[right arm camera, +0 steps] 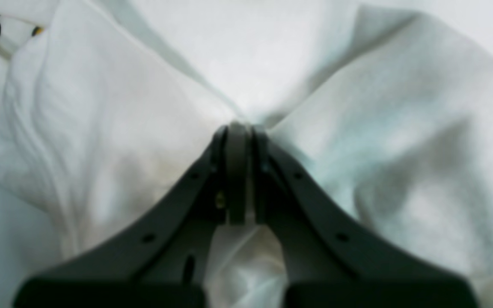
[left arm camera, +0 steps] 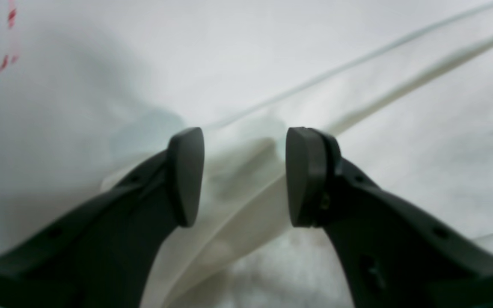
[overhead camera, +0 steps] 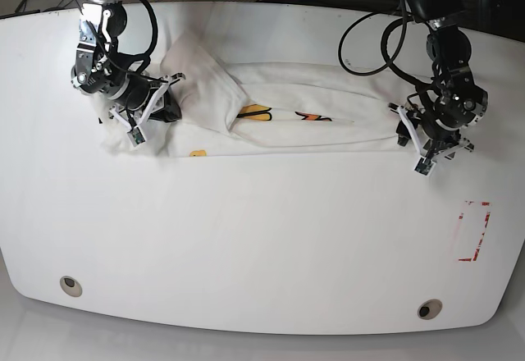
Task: Layout the t-shirt on the table in an organized manner, then fold the t-shirt properly
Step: 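Move the left gripper along the shirt edge toward the right gripper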
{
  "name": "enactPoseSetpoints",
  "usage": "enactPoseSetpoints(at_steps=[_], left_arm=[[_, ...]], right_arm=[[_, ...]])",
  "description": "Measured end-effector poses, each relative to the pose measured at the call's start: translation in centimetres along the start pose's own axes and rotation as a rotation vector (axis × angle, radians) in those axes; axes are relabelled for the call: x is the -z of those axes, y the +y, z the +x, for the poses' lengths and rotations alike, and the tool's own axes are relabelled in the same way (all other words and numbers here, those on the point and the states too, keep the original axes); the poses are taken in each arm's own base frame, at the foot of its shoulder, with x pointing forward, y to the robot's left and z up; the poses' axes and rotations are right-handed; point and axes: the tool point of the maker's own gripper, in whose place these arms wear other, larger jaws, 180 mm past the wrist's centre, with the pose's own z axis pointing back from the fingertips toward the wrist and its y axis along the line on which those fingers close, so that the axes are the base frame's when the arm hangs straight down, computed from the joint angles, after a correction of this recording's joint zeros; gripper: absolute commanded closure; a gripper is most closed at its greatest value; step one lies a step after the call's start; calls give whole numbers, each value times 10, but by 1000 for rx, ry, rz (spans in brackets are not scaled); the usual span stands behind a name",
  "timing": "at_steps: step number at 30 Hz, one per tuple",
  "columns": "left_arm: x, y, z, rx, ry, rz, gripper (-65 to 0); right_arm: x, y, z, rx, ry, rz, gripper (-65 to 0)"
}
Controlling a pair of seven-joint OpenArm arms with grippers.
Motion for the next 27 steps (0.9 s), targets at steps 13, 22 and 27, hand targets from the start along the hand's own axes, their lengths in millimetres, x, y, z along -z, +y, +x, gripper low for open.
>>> enactPoseSetpoints(at_steps=[13,22,27], left_arm=[[-14,-5,-9,23,0,12,-293],[-14,-7,-11,24,6,10,-293],[-12,-13,-12,41,12,-4,-293]], right_arm=[[0,0,0,0,-1,0,-30],[0,0,0,0,0,0,-30],[0,0,-1,1,0,1,-30]])
